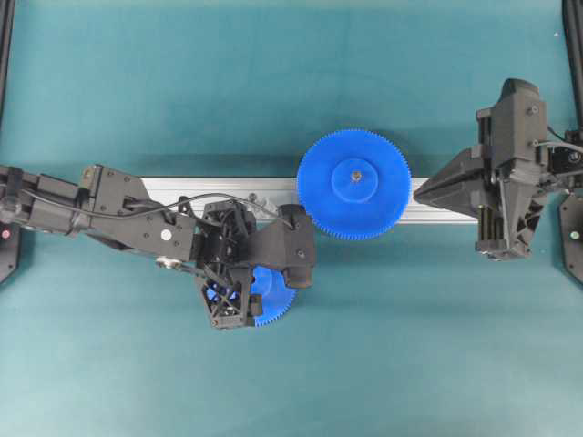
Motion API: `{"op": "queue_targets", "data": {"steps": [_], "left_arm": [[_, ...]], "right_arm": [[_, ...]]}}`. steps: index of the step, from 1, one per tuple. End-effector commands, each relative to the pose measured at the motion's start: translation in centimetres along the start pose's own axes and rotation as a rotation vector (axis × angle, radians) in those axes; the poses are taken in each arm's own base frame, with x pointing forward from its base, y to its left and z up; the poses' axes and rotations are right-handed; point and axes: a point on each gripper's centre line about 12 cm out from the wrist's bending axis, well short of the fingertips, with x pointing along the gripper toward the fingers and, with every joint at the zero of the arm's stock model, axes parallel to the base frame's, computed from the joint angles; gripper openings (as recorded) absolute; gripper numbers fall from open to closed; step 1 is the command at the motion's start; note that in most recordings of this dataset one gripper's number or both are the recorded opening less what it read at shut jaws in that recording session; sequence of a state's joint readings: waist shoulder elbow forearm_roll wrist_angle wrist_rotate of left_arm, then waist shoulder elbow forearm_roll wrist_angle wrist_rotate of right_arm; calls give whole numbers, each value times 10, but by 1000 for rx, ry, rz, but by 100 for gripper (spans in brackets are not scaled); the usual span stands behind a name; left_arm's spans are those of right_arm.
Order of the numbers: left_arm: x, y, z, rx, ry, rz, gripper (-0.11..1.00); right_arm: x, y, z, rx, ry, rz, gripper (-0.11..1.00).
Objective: Insert the small gear onto the shaft.
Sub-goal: 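Lift the small blue gear with the left gripper and turn it upright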
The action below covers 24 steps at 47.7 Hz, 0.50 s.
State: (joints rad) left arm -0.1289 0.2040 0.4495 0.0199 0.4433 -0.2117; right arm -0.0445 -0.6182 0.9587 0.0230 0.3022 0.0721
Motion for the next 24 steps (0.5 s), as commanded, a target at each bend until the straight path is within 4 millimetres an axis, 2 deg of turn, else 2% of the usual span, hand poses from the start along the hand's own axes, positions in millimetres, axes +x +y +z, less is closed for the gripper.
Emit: {"op": "queue_targets", "data": {"steps": [1,15,24], "left_arm": [[0,-2,0,0,-2,-3,92],[5,-1,-4,0,29,3,90],[4,-2,-1,0,25,2,81]], "right_arm": [[-2,0,6,7,-26,1,14],[-3,0,6,7,-41,2,14],[-3,0,6,7,-51,3,14]]}}
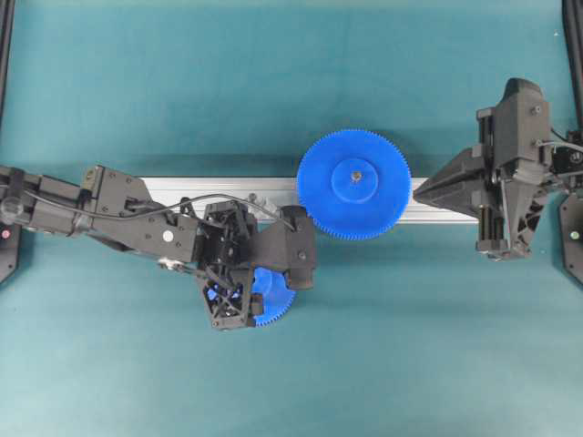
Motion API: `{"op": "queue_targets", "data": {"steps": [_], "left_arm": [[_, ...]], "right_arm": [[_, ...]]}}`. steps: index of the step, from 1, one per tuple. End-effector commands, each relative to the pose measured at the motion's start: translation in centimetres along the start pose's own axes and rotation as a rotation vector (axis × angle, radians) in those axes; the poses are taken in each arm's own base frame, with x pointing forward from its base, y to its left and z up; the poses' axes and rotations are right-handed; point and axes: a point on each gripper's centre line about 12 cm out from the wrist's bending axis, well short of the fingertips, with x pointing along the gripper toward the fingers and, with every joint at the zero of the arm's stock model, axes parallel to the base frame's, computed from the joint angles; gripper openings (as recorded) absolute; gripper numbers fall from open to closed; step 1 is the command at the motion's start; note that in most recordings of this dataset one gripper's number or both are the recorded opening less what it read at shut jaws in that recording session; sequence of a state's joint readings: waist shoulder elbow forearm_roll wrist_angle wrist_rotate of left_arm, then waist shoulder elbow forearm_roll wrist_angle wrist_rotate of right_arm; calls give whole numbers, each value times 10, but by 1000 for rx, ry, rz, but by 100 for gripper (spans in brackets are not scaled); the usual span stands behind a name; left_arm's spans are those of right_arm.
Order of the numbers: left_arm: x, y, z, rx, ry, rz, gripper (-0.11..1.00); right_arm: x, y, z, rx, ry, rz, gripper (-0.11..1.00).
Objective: Insert the small gear onto the shaft.
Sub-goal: 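Lift the small blue gear with the left gripper and turn it upright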
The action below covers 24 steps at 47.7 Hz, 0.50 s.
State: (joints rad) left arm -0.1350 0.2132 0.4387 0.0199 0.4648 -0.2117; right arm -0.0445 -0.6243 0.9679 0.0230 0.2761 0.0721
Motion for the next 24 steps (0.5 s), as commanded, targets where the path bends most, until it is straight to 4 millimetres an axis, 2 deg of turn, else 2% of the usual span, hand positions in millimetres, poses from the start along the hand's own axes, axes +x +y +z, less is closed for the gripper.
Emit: {"op": "queue_targets", "data": {"steps": [1,4,24], "left_arm": [[2,1,-1,-6,3,1,79],[1,1,0,-6,2,0,72],[-16,-2,15,-5,6,2,72]], "right_arm": [[-2,0,6,7,-29,1,14],[-3,0,5,7,-29,1,14],[-3,0,3,10,-55,3,14]]}}
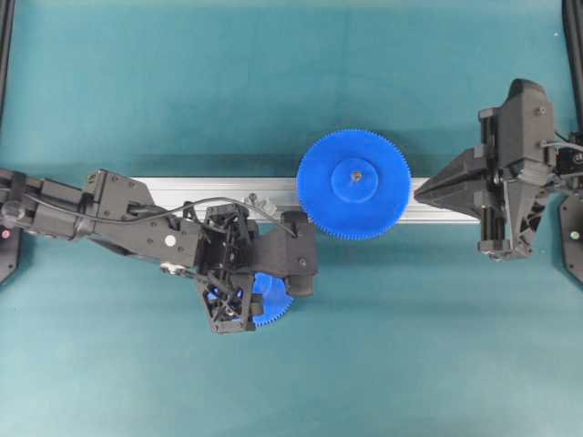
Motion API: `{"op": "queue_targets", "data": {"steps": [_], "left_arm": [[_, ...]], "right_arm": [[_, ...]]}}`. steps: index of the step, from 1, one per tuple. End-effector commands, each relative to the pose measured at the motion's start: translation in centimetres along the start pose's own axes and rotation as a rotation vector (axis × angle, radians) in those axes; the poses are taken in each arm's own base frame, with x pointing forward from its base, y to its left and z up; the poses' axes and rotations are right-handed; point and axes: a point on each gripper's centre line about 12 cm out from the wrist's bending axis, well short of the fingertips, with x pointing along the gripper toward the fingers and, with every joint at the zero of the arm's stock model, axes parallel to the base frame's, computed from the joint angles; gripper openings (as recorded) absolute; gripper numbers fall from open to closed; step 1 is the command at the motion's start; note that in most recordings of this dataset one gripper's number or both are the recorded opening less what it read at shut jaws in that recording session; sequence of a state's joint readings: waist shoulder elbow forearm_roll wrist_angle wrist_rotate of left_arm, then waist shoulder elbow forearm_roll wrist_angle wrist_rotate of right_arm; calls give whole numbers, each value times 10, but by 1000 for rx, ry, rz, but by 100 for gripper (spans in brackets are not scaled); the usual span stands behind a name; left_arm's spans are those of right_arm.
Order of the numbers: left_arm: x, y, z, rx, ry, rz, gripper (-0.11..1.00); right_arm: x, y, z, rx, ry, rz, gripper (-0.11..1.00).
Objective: Insert the small gear onto the shaft.
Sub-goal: 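Lift the small blue gear with the left gripper and turn it upright, then carry the gear to the empty shaft left of the large gear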
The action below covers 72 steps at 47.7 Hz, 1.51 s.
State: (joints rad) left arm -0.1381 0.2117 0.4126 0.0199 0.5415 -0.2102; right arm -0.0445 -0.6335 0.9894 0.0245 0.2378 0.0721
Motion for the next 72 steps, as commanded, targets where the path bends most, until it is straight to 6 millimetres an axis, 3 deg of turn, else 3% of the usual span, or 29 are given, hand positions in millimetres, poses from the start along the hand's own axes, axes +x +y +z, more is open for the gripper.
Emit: {"op": "queue_targets", "data": {"steps": [1,10,20,28,48,57,72], "left_arm": [[-15,-1,15,-6,-50,-9,72],[-33,0,30,-6,-90,-12,72],[-74,3,47,-16,-79,-1,72],[-96,10,53,-31,-84,7,72],[-151,53,54,-111,-199,46,72],[-154,69,42,-24,-187,78,72],[-148,89,46,-3,-208,106,72]], "right_arm": [[-2,0,5,7,-29,1,14],[-2,0,2,8,-31,1,14],[-7,0,2,7,-48,2,14],[-13,0,0,7,-66,4,14],[-29,0,-1,6,-116,9,14],[-34,0,1,10,-136,14,14],[-41,0,2,17,-157,16,14]]}}
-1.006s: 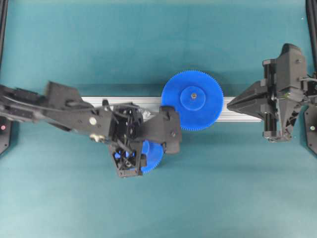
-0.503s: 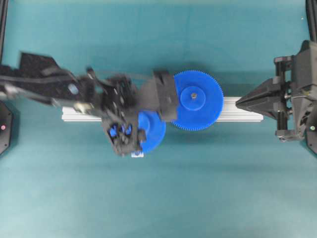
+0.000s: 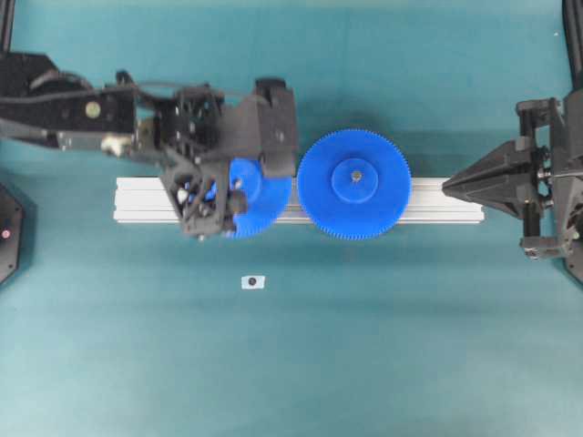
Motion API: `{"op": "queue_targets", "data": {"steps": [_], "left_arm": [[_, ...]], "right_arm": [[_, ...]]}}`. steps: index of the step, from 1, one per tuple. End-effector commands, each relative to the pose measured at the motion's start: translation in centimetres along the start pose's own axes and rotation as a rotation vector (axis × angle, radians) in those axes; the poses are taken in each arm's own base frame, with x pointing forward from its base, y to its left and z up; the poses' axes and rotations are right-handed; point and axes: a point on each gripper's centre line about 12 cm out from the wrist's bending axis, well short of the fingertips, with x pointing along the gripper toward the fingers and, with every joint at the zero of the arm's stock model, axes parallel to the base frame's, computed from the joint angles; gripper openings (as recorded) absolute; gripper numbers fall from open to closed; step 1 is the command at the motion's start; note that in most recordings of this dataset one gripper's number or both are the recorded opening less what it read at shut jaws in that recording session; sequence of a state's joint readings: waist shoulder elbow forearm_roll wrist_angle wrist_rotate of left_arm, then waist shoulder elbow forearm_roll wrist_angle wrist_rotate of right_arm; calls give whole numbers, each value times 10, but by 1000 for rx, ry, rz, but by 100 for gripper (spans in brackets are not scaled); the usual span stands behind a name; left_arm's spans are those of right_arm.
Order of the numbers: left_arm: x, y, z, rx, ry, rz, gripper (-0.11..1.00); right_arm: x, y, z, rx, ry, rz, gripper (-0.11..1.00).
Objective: Insert the small gear onto the shaft.
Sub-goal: 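Carry the gear to the empty shaft left of the large gear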
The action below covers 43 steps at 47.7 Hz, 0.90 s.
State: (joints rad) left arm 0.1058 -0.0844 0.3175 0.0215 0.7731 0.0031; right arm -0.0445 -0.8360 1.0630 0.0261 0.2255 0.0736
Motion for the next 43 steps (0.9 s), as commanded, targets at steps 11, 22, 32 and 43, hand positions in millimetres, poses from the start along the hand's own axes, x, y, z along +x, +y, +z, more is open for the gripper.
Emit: {"op": "queue_targets", "data": {"steps": [11,22,32,43], "left_arm": [[6,0,5,0,-34,2,72],[19,-2,4,-7,-29,-2,72],[37,-12,1,-2,-10,-16,72],[58,-24,-8,19,47,-28,72]], "right_arm": [[-2,0,4,14,-17,1,14],[-2,0,1,17,-14,1,14],[-1,0,-2,23,-8,1,14],[-1,-1,-2,23,-8,0,14]]}}
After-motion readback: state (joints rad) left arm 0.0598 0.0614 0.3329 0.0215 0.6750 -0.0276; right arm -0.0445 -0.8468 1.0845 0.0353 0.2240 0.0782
